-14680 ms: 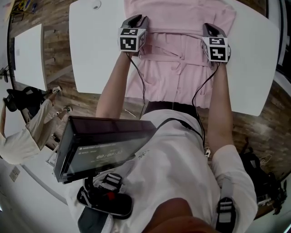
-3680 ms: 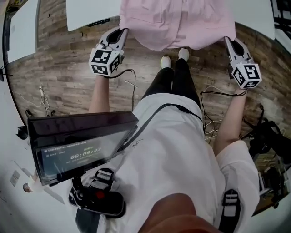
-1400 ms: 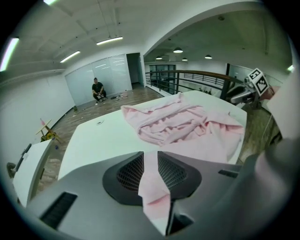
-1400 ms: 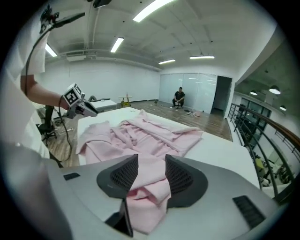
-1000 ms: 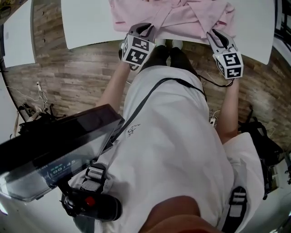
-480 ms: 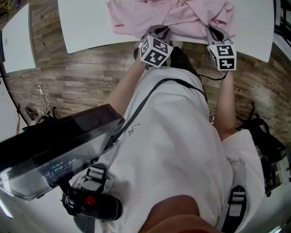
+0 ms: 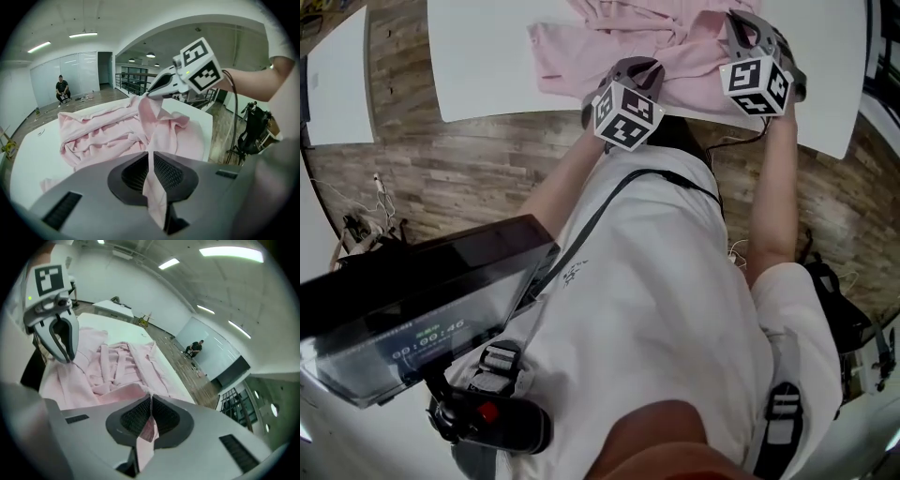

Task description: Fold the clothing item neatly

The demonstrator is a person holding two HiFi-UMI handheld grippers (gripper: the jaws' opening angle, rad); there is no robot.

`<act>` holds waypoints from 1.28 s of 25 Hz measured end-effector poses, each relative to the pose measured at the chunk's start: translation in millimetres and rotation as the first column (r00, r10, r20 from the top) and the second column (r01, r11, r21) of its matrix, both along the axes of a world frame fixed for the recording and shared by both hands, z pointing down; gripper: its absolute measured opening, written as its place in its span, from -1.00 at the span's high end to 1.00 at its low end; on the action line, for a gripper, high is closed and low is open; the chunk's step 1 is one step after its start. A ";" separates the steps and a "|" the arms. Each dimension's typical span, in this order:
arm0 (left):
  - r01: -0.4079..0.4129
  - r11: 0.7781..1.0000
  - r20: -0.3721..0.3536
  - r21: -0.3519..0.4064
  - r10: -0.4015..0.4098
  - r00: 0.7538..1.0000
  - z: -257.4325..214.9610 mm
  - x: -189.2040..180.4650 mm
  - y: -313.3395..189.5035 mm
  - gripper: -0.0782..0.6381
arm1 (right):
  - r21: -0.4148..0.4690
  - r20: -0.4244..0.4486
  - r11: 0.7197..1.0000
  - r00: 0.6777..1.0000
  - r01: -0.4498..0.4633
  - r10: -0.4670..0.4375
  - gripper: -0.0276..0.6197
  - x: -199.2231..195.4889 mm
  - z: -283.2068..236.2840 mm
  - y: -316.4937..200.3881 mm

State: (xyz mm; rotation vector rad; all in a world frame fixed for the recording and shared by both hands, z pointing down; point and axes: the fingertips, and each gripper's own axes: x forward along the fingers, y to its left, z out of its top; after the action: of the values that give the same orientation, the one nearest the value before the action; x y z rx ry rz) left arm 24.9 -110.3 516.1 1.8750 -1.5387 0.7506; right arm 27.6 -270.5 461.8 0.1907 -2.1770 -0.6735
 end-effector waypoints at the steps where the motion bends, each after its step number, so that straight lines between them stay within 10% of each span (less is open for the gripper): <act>1: 0.013 1.000 0.008 -0.002 -0.013 1.000 -0.3 -5.2 0.8 0.68 | 0.021 -0.023 0.999 0.999 0.045 -0.044 0.87 -14.8 7.5 -4.5; 8: 0.128 0.991 0.009 -0.041 -0.128 0.992 6.6 -28.2 24.9 0.68 | 0.006 -0.022 0.991 0.990 0.136 -0.136 0.69 -69.1 34.6 -19.0; 17: 0.241 0.970 0.017 -0.046 -0.240 0.971 -1.2 -42.8 61.7 0.69 | -0.175 0.189 0.953 0.959 0.245 -0.212 0.66 -77.6 -10.5 40.3; 20: 0.283 0.957 -0.003 -0.060 -0.284 0.959 -3.7 -47.3 77.4 0.73 | -0.305 0.242 0.902 0.941 0.304 -0.235 0.91 -77.6 -15.6 72.7; 32: 0.359 0.924 0.033 -0.132 -0.358 0.933 12.4 -82.0 126.8 0.77 | -0.575 0.220 0.614 0.825 0.541 -0.521 0.68 -39.4 20.4 245.0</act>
State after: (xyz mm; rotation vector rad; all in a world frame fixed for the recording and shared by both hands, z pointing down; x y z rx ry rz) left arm -57.1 16.4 528.5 1.4356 -1.7256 0.6736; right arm -11.8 -25.5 482.2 -0.8437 -2.3683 -0.2124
